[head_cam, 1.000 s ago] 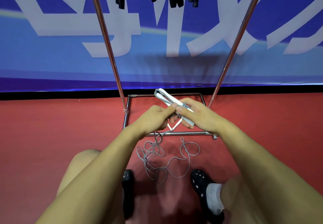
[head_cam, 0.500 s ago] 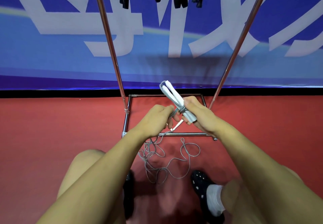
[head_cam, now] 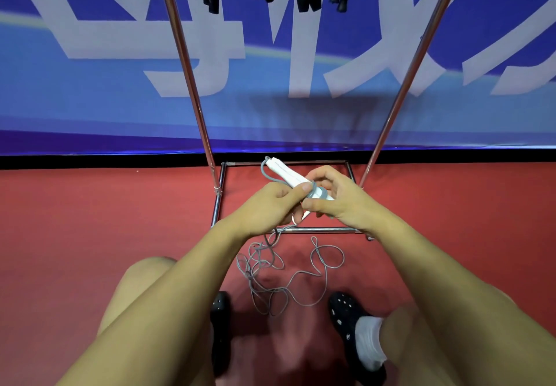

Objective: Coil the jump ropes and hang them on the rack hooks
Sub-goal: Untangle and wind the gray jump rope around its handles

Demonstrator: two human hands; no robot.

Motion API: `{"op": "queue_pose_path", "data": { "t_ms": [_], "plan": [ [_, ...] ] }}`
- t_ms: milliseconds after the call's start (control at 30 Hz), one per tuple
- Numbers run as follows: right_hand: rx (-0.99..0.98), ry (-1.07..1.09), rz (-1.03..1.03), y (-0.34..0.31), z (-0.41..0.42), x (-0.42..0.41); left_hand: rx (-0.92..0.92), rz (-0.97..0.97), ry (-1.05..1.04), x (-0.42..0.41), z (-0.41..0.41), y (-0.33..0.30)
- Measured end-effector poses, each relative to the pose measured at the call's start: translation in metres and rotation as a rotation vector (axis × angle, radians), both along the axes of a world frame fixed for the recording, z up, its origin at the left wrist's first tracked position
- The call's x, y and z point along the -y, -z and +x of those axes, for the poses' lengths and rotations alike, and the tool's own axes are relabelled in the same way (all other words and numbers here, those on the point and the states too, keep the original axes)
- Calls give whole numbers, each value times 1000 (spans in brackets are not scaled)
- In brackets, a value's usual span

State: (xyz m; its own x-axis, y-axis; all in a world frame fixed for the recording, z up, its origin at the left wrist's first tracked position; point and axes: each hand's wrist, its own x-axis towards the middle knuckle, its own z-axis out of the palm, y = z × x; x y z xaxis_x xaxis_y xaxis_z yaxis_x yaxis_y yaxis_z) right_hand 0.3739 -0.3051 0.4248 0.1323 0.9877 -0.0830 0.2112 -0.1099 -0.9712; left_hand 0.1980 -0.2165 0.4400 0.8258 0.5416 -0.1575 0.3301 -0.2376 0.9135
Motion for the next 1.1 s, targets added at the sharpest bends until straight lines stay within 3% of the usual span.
{"op": "queue_pose_path", "data": {
  "t_ms": [200, 367, 767, 967, 1100],
  "plan": [
    [-222, -166, -113, -1, -8, 10, -20, -35, 111, 1, 1, 5],
    [-264, -195, -183, -6, -5, 14, -28, -55, 139, 4, 3, 4],
    [-170, 107, -30, 0, -3, -1, -24, -128, -100, 1, 8, 7],
    [-398, 119, -72, 4, -6, -8, 52, -186, -194, -2, 12, 17],
    [-473, 69, -62, 7, -2, -8, 89, -351, -251, -3, 13, 17]
  ]
}}
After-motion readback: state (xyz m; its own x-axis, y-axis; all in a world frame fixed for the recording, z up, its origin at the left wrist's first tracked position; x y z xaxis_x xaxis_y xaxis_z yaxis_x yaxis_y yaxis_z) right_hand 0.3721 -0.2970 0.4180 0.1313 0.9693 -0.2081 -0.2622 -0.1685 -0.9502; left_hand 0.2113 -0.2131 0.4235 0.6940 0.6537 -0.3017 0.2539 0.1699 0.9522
